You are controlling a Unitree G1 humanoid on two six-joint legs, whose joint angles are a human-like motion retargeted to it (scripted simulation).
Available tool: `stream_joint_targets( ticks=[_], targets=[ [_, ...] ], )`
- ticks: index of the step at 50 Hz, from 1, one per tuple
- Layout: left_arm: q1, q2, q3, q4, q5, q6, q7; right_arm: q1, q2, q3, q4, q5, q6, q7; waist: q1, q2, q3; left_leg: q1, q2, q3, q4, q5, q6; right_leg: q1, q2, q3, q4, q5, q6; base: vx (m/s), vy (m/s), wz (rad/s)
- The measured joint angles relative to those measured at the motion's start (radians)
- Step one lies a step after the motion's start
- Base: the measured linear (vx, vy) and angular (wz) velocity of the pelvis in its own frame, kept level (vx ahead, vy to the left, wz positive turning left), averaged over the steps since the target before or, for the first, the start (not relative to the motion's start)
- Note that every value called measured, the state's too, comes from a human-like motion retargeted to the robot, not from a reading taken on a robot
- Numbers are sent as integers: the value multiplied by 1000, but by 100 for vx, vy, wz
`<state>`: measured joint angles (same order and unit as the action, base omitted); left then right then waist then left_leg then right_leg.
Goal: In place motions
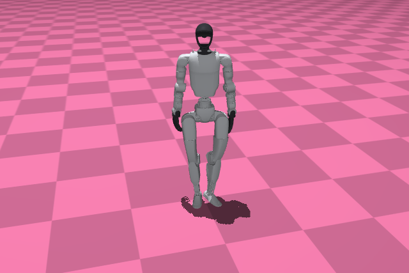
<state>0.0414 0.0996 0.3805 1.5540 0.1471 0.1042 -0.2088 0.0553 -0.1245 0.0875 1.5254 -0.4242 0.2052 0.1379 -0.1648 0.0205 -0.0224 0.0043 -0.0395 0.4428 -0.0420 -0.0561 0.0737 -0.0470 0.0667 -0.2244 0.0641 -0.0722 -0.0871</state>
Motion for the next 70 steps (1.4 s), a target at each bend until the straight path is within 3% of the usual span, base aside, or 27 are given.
stream_joint_targets(
  ticks=[5,15,23,32,40,53,60,70],
  targets=[
    [10,8,17,29,15,6,5,-16,-12,24,-28,-83,-17,11,14,10,-16,5,17,22,-2,-6,-5,6,-28,24,13,-14,46,5,0,-5],
    [-10,27,0,53,23,11,9,-25,-9,-32,-32,21,-37,72,32,-12,-39,1,6,-3,1,-9,-7,21,-41,-17,4,-26,54,5,-1,26],
    [-15,20,-37,62,14,9,-1,-33,1,-19,-53,-62,-49,71,4,-14,-42,5,30,9,25,-38,-17,5,-32,18,12,-10,64,-2,-6,-23],
    [12,13,-33,62,4,3,-2,-62,17,-11,-78,-74,-51,89,-102,9,-48,33,88,139,49,-96,-49,-67,11,180,32,55,74,-11,-14,-132],
    [43,39,-30,45,29,16,-16,-84,9,-14,-83,-43,-46,78,-212,43,-28,110,147,460,44,-138,-104,-108,95,398,18,128,90,-24,-15,-193],
    [-40,55,-62,-15,56,31,-22,-80,-35,-111,48,110,-5,-5,-494,116,51,91,198,543,43,-150,-125,-173,202,538,20,164,97,-19,1,-68],
    [-116,29,-102,-50,52,13,-39,-28,-34,-163,133,172,15,-5,-501,137,60,69,200,532,44,-150,-122,-188,199,519,21,155,95,-3,0,9],
    [-102,-7,-93,-33,34,5,-57,-38,-7,-128,35,107,-26,-16,-463,143,66,64,193,499,48,-148,-116,-170,177,478,8,144,87,2,0,24]
  ],
)
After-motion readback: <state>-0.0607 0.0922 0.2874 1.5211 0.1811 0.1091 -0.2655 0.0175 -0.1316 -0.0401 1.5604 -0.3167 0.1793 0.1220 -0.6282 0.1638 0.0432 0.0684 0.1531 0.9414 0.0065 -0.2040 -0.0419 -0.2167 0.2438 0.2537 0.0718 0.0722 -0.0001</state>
